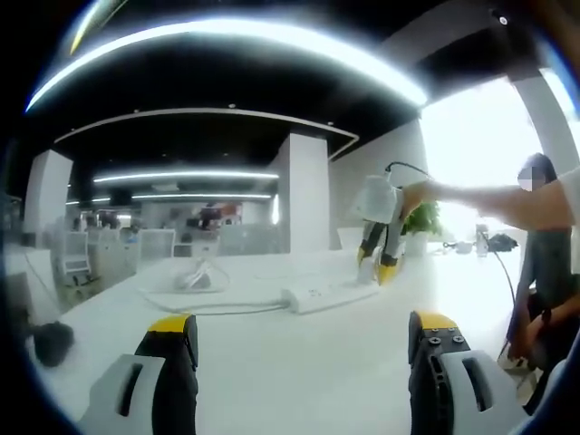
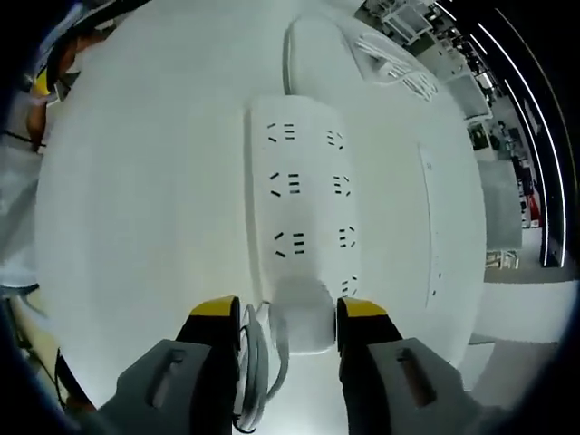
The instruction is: Straighten the power strip on the desk, plug the charger into it
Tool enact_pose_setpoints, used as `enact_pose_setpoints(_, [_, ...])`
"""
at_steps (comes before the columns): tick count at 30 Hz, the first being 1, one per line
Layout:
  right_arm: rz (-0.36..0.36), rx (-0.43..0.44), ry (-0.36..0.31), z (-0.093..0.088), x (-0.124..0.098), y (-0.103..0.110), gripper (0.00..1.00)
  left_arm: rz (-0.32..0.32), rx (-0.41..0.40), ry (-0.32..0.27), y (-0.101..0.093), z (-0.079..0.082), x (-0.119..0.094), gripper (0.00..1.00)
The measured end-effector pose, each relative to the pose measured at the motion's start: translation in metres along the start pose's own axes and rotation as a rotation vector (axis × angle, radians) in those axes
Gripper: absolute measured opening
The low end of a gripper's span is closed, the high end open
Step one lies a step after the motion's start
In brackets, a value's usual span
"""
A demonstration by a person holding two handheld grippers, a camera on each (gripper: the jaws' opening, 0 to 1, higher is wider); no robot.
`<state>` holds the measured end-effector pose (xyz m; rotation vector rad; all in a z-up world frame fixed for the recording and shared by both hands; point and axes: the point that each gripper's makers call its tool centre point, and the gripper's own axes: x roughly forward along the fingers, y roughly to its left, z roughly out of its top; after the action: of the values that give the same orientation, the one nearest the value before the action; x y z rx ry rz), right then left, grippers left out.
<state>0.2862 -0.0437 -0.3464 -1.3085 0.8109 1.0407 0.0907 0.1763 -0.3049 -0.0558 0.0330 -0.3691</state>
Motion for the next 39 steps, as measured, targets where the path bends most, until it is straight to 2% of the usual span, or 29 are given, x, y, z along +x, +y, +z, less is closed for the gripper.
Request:
enact_pose_setpoints(4, [-0.016, 0.012, -0.031, 0.004, 0.001, -0.002, 0.55, -0.002, 0.0, -0.001, -0.001, 0.001, 0.0, 0.99])
enact_pose_setpoints(14, [-0.042, 0.037, -0.125, 0.019, -0.003, -0.004, 0.65, 0.001, 0.004, -0.002, 0.001, 0.003, -0.001, 0.99])
enact_pose_setpoints(15, [-0.055, 0.046, -0.162, 0.023, -0.007, -0.005, 0.68, -0.003, 0.007, -0.001, -0.001, 0.004, 0.0, 0.99])
enact_pose_setpoints(26, [-0.063, 0.062, -0.241, 0.031, -0.01, -0.003, 0.75, -0.014, 0.01, -0.008, -0.005, 0.007, 0.001, 0.99])
enact_pose_setpoints(34, [-0.075, 0.068, -0.263, 0.032, -0.012, -0.005, 0.83, -0.014, 0.011, -0.01, -0.005, 0.007, 0.001, 0.99])
enact_pose_setpoints(39, [-0.091, 0.061, -0.27, 0.032, -0.013, -0.008, 0.92, -0.013, 0.012, -0.013, -0.005, 0.008, 0.0, 0.99])
